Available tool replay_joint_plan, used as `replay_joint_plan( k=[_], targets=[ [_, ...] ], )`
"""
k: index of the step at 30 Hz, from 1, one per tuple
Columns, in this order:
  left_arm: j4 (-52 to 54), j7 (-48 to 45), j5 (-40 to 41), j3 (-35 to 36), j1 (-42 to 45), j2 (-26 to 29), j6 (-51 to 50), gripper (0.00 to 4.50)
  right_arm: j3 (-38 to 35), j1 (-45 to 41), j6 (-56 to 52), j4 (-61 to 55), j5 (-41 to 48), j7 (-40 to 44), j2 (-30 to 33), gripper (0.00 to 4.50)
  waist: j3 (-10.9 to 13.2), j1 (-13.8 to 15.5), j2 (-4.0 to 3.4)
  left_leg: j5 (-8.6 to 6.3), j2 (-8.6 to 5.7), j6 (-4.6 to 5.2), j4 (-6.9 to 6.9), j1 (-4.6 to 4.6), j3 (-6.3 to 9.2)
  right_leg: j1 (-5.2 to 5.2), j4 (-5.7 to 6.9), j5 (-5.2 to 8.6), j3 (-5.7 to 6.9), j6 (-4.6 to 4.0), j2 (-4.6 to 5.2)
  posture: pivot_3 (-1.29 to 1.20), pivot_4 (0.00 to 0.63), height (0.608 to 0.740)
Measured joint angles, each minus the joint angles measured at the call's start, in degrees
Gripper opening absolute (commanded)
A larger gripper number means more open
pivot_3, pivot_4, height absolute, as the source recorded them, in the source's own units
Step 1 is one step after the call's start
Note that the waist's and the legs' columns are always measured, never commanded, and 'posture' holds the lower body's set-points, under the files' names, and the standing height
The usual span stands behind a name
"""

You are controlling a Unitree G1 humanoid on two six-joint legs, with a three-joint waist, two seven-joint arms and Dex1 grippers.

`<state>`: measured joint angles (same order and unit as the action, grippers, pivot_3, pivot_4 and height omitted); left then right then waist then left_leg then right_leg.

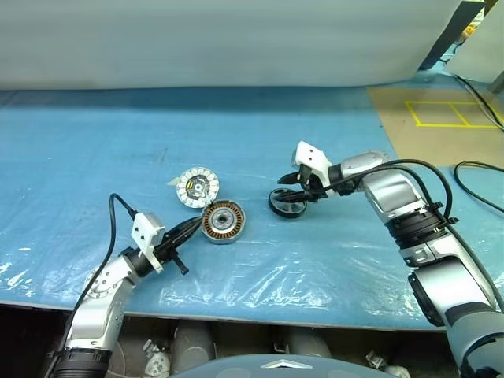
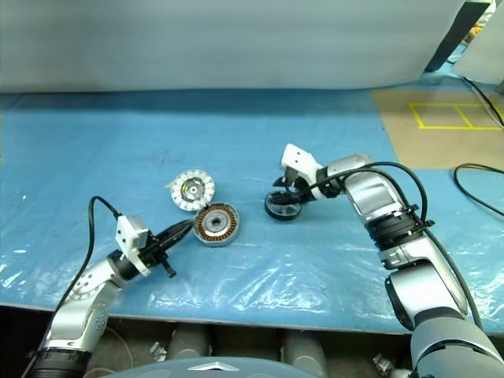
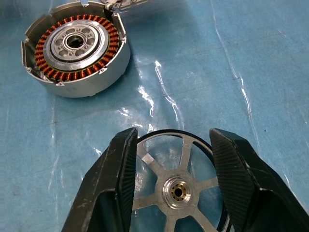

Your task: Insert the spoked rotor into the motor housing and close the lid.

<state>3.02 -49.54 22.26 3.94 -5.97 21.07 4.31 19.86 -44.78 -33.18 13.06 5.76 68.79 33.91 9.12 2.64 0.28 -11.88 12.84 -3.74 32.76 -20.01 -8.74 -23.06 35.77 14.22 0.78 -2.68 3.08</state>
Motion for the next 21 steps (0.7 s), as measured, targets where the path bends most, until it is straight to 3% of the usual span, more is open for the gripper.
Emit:
replay_joint_plan(
  k=[8, 11, 16, 21],
  targets=[
    [0.03, 0.09, -0.12, -0.5, 0.27, -0.23, 0.23, 0.0, 0.92, -0.03, -7.07, 0.18, -0.77, -0.35, 0.84, 2.27, 0.0, 0.14, 0.0, 0.0, 0.0, -0.01, 0.0, 0.0, 0.0, -0.01, 0.01, 0.0, 0.0, 0.0, 0.0, 0.0, 0.15, 0.74],
    [0.36, 0.25, -0.12, -0.68, 0.59, -0.1, 0.0, 0.0, 1.13, -0.04, -7.47, 0.88, -1.44, -0.69, 0.98, 2.83, 0.0, 0.14, 0.0, 0.0, 0.0, -0.01, 0.01, 0.0, 0.0, -0.01, 0.01, 0.0, 0.0, 0.0, 0.0, 0.0, 0.15, 0.74],
    [1.37, 0.76, -0.12, -0.98, 0.65, -0.03, -0.34, 0.0, 1.12, -0.05, -8.81, 1.15, -1.82, -1.79, 0.98, 4.49, 0.0, 0.09, 0.0, 0.0, 0.01, -0.01, 0.0, 0.0, -0.01, -0.01, 0.0, 0.0, 0.0, -0.01, 0.0, 0.0, 0.15, 0.74],
    [1.34, 0.79, -0.12, -1.29, 0.03, -0.06, -0.28, 0.0, 1.12, -0.19, -10.82, 1.43, -1.75, -2.67, 0.74, 4.49, 0.0, 0.11, 0.0, 0.0, 0.01, -0.01, 0.0, 0.0, -0.01, -0.01, 0.01, 0.0, 0.0, -0.01, 0.0, 0.0, 0.15, 0.74]
  ],
)
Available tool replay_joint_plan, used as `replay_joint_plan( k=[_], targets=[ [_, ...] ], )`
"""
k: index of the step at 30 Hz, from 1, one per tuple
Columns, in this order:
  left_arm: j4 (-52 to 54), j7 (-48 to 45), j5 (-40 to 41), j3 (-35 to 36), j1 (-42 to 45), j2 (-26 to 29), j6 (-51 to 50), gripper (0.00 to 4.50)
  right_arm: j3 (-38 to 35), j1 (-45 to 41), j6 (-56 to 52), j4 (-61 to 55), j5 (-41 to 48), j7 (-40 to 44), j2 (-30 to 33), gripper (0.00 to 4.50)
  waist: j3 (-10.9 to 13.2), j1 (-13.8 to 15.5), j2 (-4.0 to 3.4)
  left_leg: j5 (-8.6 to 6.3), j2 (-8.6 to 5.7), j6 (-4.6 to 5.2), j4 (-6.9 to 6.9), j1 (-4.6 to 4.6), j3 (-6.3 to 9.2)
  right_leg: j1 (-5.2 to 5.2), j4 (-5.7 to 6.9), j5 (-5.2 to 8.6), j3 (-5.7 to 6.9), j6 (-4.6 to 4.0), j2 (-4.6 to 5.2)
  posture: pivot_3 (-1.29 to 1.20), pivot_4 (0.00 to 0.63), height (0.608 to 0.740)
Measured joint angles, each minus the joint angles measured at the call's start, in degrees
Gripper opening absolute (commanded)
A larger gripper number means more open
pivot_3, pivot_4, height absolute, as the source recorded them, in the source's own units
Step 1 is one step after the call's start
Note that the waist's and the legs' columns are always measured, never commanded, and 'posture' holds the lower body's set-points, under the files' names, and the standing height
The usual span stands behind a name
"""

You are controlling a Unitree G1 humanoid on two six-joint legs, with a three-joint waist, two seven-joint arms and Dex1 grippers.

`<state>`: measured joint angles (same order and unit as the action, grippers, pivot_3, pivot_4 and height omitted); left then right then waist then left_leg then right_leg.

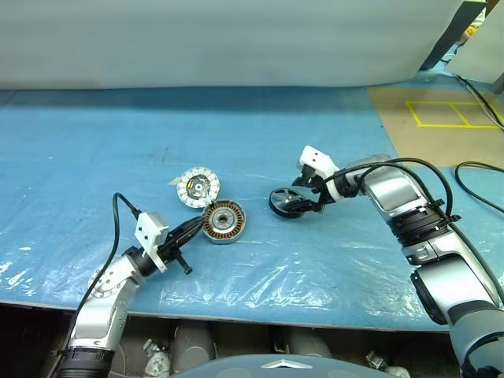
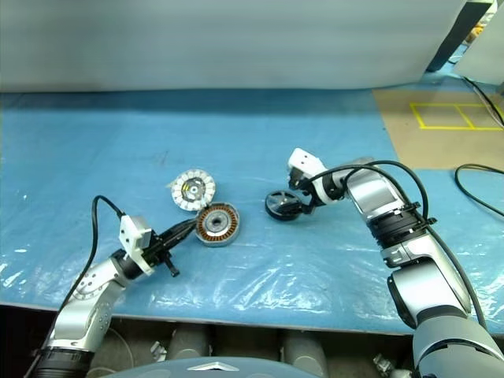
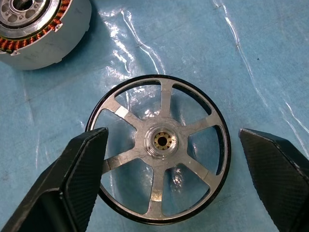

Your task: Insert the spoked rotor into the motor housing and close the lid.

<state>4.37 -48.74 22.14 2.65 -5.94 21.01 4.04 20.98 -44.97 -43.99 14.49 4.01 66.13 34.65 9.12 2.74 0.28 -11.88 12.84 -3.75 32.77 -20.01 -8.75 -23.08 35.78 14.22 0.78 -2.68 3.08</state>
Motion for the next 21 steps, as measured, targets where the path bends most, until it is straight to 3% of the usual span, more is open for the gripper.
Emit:
replay_joint_plan(
  k=[7, 10, 13, 21],
  targets=[
    [-0.16, 0.06, -0.02, -0.05, 0.09, 0.0, 0.33, 0.0, 0.0, -0.21, -1.34, 0.0, 0.36, 0.01, -0.34, 4.49, 0.0, 0.01, 0.0, 0.0, 0.0, 0.0, 0.0, 0.0, 0.0, 0.0, 0.0, 0.0, 0.0, 0.0, 0.0, 0.0, 0.15, 0.74],
    [-0.18, 0.26, -0.07, -0.05, 0.13, 0.0, 0.33, 0.0, 0.0, -0.21, -1.52, 0.0, 0.49, 0.01, -0.35, 3.9, 0.0, 0.01, 0.0, 0.0, 0.0, 0.0, 0.0, 0.0, 0.0, 0.0, 0.0, 0.0, 0.0, 0.0, 0.0, 0.0, 0.15, 0.74],
    [-0.18, 0.42, -0.16, -0.08, 0.13, 0.0, 0.32, 0.0, 0.0, -0.21, -1.54, 0.0, 0.5, 0.0, -0.35, 2.89, 0.0, 0.01, 0.0, 0.0, 0.0, 0.0, 0.0, 0.0, 0.0, 0.0, 0.0, 0.0, 0.0, 0.0, 0.0, 0.0, 0.15, 0.74],
    [-0.17, 0.97, -0.21, -0.2, 0.36, 0.02, -0.11, 0.0, 0.02, -0.2, -1.75, 0.0, 0.49, 0.05, -0.33, 2.89, 0.0, 0.01, 0.0, 0.0, 0.0, 0.0, 0.0, 0.0, 0.0, 0.0, 0.0, 0.0, 0.0, 0.0, 0.0, 0.0, 0.15, 0.74]
  ],
)
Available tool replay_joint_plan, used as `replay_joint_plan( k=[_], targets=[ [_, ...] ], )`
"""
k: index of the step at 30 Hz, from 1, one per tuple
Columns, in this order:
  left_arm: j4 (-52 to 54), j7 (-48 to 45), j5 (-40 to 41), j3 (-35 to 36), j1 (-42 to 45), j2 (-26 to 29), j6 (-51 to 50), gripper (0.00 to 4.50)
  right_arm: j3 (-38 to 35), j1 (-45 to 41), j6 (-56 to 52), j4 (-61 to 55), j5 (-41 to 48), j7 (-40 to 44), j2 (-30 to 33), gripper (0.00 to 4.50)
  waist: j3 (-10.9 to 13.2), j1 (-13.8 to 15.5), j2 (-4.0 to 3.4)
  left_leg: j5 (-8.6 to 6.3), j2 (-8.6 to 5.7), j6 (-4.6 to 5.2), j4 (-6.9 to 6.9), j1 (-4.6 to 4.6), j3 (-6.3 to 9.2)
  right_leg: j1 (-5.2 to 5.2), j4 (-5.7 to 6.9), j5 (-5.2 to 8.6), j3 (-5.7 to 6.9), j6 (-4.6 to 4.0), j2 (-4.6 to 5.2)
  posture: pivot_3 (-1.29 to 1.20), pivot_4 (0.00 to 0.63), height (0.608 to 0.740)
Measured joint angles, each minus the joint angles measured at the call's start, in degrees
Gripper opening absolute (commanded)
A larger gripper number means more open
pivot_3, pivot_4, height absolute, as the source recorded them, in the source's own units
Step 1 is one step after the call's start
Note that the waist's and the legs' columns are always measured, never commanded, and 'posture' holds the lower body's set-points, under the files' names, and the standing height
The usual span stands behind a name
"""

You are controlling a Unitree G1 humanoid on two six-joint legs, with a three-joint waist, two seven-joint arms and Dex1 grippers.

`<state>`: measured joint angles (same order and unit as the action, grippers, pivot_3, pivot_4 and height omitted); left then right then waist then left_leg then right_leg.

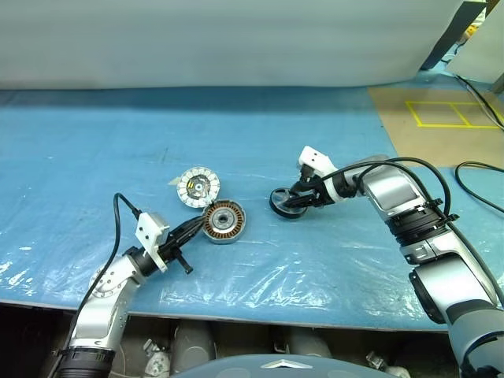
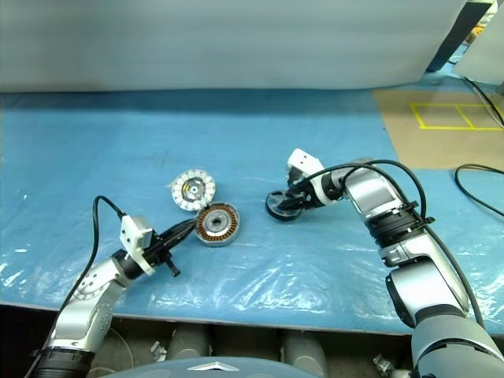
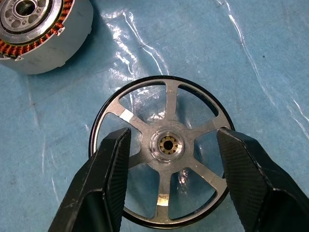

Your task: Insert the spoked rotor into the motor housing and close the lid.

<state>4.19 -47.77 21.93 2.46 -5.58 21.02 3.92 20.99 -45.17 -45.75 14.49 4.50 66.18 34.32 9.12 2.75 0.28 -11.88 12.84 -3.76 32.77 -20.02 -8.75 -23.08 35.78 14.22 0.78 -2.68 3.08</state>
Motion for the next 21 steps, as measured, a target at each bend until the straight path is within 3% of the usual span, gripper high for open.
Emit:
replay_joint_plan(
  k=[7, 12, 21],
  targets=[
    [0.01, 0.09, 0.0, -0.1, 0.02, 0.03, -0.31, 0.0, 0.37, 1.14, -2.54, 0.0, 0.26, 0.42, 0.04, 2.89, 0.0, 0.01, 0.0, -0.01, 0.0, -0.01, 0.0, 0.0, 0.0, 0.0, 0.0, 0.0, 0.0, 0.0, 0.0, 0.0, 0.15, 0.74],
    [0.01, 0.43, -0.05, -0.15, 0.38, 0.04, -0.64, 0.0, -0.09, 1.15, -2.19, 0.75, 0.44, 0.1, -0.7, 1.84, -0.02, -0.08, 0.02, -0.09, 0.01, -0.15, 0.0, 0.04, -0.01, 0.14, 0.03, 0.0, -0.01, 0.0, 0.0, 0.0, 0.15, 0.74],
    [2.3, 0.79, 0.46, 0.43, -0.26, 1.65, -1.56, 0.0, 2.1, -1.65, -2.1, -2.75, 0.44, 2.06, -1.12, 1.65, 0.01, -0.28, -0.04, -0.09, 0.02, -0.15, 0.06, 0.04, -0.03, -0.05, 0.15, 0.0, -0.05, -0.02, -0.01, 0.0, 0.15, 0.74]
  ],
)
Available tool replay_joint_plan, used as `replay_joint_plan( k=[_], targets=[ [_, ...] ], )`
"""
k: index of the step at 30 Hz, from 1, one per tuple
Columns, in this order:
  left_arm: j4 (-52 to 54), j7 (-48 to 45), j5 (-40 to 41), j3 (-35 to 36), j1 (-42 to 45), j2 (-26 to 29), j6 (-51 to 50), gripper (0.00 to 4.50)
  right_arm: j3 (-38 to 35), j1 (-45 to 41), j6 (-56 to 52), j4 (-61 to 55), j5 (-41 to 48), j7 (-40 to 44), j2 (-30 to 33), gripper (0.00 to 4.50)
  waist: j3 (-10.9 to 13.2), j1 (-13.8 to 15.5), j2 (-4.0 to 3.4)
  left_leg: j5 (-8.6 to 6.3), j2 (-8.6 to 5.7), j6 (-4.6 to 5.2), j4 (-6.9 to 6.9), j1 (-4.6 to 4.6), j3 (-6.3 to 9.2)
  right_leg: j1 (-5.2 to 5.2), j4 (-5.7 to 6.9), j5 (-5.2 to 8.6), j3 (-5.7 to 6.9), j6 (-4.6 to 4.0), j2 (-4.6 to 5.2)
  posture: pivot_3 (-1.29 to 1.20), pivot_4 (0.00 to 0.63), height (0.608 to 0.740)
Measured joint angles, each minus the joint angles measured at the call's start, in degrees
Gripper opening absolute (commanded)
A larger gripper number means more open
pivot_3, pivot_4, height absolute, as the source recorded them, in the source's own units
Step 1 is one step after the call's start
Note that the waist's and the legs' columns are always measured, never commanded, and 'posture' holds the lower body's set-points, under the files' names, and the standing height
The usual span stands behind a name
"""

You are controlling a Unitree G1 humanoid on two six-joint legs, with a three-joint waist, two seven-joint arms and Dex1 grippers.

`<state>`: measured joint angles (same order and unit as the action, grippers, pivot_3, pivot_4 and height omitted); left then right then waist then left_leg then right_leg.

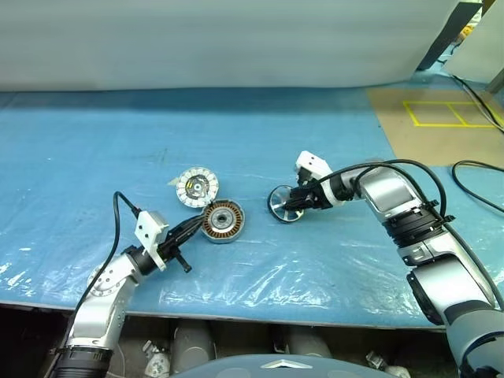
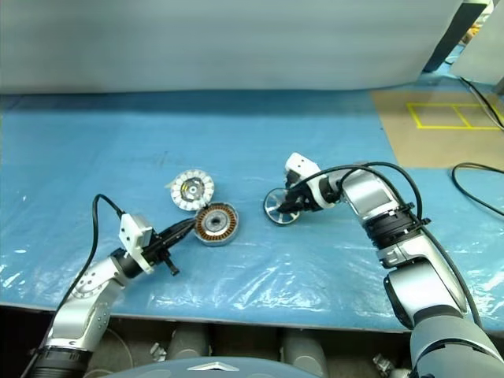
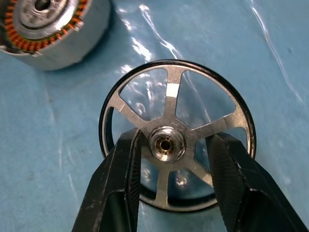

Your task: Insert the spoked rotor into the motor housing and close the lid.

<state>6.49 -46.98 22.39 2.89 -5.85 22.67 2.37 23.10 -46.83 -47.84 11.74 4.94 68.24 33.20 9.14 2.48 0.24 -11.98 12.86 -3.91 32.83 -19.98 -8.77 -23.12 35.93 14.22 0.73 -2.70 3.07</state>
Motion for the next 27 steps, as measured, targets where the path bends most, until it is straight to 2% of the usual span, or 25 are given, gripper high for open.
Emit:
replay_joint_plan(
  k=[5, 11, 27],
  targets=[
    [2.41, -0.03, 0.9, 0.83, -1.99, 0.88, -0.57, 0.0, -0.6, -2.64, 0.68, -2.73, 4.13, 1.93, -4.08, 1.65, 0.0, 0.2, 0.01, 0.1, 0.0, 0.17, -0.06, -0.09, 0.0, -0.05, -0.08, 0.0, 0.04, 0.0, 0.0, 0.0, 0.15, 0.74],
    [3.76, 0.02, 1.44, 3.07, -6.33, 1.82, -0.56, 0.0, -2.43, -0.02, 9.96, -2.84, 7.06, 4.24, -6.28, 1.65, 0.0, 0.64, 0.01, 0.08, 0.0, 0.14, -0.09, -0.16, -0.01, -0.08, -0.12, 0.0, 0.07, 0.0, 0.02, 0.0, 0.15, 0.74],
    [5.67, -0.17, 1.84, 3.4, -5.55, 2.22, -2.59, 0.0, -1.94, 3.58, 14.9, -3.03, 8.01, 2.24, -12.78, 1.65, 0.01, 0.05, 0.0, -0.01, -0.01, -0.01, -0.06, -0.13, 0.0, -0.08, -0.14, 0.0, 0.05, 0.0, 0.01, 0.0, 0.15, 0.74]
  ],
)
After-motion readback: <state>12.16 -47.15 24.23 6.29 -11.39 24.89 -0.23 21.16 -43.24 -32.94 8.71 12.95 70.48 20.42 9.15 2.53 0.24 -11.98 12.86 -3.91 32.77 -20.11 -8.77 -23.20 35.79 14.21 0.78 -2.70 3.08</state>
